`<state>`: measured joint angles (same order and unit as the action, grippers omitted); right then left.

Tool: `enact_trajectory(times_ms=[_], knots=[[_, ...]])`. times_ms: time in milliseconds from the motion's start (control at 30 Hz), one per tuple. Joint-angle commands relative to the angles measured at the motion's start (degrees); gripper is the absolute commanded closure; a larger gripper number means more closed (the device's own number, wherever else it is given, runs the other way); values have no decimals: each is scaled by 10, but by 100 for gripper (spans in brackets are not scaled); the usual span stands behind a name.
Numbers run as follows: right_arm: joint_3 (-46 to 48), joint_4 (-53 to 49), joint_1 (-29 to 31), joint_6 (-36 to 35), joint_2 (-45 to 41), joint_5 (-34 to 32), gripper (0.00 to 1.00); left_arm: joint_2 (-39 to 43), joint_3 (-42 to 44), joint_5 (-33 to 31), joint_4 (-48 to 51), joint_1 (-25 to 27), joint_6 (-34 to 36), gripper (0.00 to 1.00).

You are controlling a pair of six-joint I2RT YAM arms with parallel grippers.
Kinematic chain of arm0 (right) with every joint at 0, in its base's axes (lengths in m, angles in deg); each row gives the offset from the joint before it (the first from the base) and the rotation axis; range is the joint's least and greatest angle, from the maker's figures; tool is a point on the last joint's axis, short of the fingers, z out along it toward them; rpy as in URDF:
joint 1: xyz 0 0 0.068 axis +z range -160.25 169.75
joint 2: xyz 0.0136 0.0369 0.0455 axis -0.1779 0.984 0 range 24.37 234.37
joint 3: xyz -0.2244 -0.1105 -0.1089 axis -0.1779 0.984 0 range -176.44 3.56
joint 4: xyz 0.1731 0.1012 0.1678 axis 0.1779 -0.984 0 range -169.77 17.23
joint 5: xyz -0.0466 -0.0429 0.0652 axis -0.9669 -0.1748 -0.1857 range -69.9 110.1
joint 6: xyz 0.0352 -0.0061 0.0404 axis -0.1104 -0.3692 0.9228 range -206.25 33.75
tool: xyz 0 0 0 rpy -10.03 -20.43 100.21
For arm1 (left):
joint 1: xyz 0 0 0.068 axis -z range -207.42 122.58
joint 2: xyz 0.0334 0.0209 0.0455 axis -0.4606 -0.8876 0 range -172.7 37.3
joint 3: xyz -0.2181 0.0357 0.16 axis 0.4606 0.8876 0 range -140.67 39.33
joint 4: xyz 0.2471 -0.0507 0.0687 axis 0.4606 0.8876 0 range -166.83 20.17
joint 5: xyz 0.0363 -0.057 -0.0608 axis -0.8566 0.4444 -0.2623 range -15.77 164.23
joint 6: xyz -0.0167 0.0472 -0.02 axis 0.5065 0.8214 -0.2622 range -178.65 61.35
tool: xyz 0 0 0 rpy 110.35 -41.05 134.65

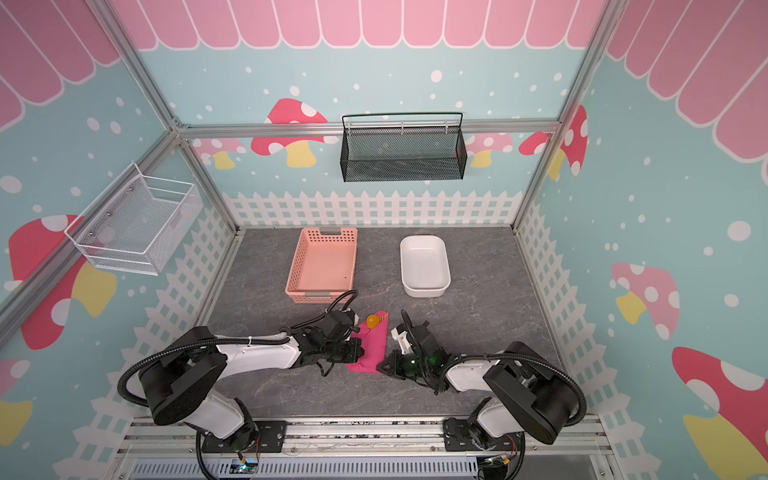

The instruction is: Place the utensils on the paper napkin and roll it up

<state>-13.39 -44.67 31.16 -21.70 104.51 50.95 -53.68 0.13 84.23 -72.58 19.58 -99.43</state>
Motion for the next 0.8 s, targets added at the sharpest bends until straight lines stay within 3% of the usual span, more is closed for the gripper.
enact_trajectory(times_ms=[0, 233, 467, 767], knots=[[-23, -13, -29, -19, -6, -4, 90, -21, -10, -36, 47, -1, 28, 95], [-39, 2, -90, -50, 40, 49, 91, -39, -33, -38, 50, -2, 57, 95], [-46, 50, -99, -52, 95, 87, 91, -46, -39, -43, 52, -2, 62, 95], [-40, 2, -99, -63, 145, 44, 95, -33, -30, -45, 52, -2, 60, 96]])
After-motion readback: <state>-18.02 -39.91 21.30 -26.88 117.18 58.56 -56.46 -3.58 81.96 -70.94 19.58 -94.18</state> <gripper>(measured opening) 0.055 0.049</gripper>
